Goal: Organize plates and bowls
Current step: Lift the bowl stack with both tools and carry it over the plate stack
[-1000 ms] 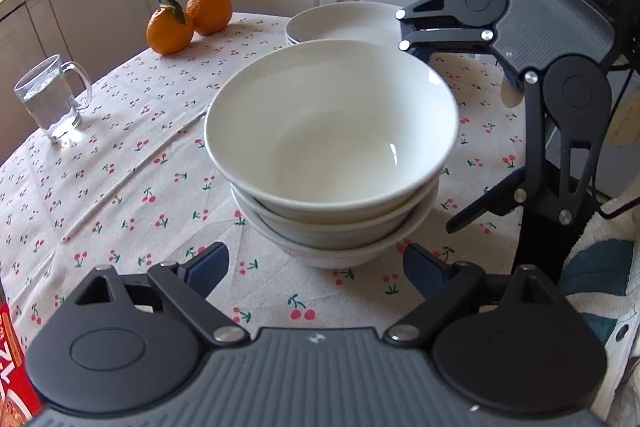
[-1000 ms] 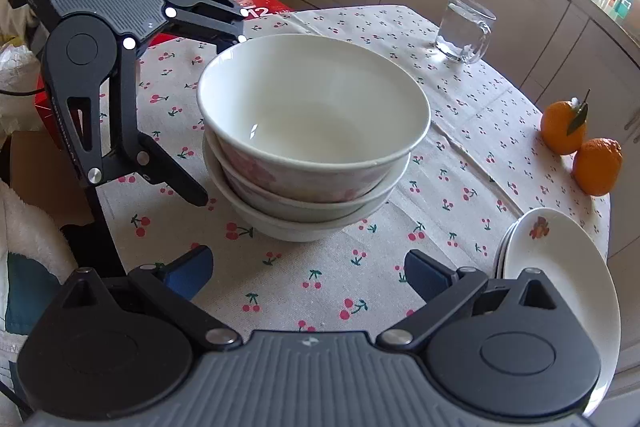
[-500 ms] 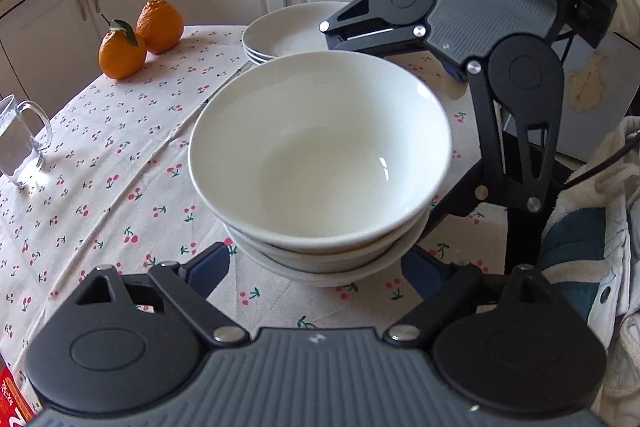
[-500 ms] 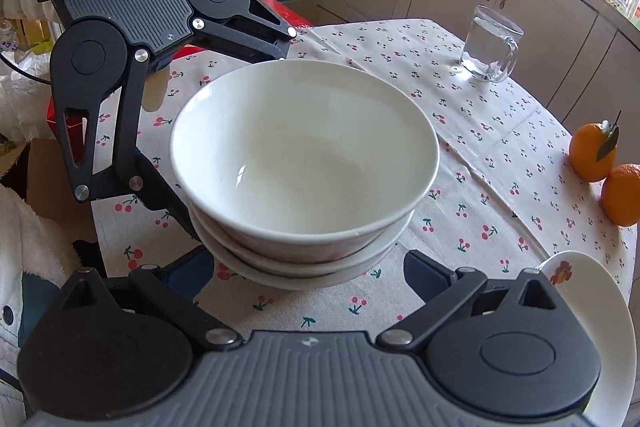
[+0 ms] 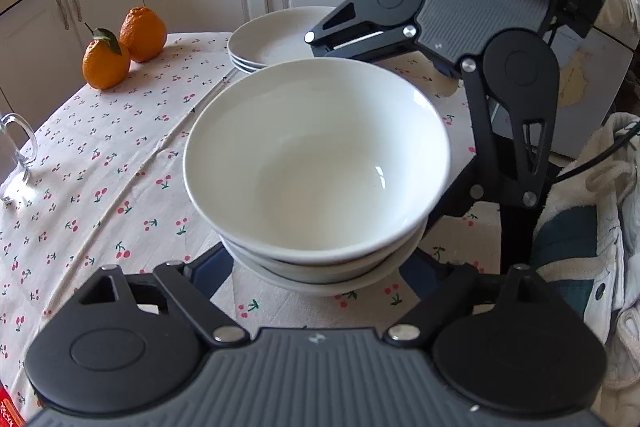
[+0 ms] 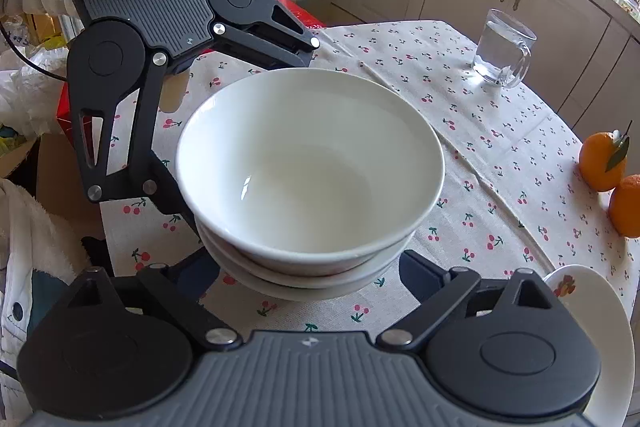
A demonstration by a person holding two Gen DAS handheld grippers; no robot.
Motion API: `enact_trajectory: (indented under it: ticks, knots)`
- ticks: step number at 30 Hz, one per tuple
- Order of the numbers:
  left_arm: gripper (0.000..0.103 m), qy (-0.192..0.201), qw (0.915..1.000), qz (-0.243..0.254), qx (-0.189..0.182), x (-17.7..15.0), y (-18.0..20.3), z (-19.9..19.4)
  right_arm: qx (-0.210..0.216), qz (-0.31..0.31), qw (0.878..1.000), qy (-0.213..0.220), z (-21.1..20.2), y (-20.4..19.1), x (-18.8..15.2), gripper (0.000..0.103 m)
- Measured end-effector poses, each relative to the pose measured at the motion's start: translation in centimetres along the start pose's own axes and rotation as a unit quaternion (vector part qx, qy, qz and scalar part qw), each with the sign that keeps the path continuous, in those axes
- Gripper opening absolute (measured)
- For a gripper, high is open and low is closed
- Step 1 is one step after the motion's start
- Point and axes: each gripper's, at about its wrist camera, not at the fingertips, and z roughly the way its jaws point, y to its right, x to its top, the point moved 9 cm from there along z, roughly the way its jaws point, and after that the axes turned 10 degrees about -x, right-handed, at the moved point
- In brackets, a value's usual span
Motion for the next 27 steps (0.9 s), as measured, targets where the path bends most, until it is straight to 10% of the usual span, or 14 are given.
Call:
enact_trajectory:
  ticks: [27]
  knots:
    - [0.085, -0.018, 0.9986, 0.023, -0.043, 0.09, -0.34, 0.25, 0.034, -0.014, 0.999, -0.006, -0.17, 0.22, 0.16, 0.089]
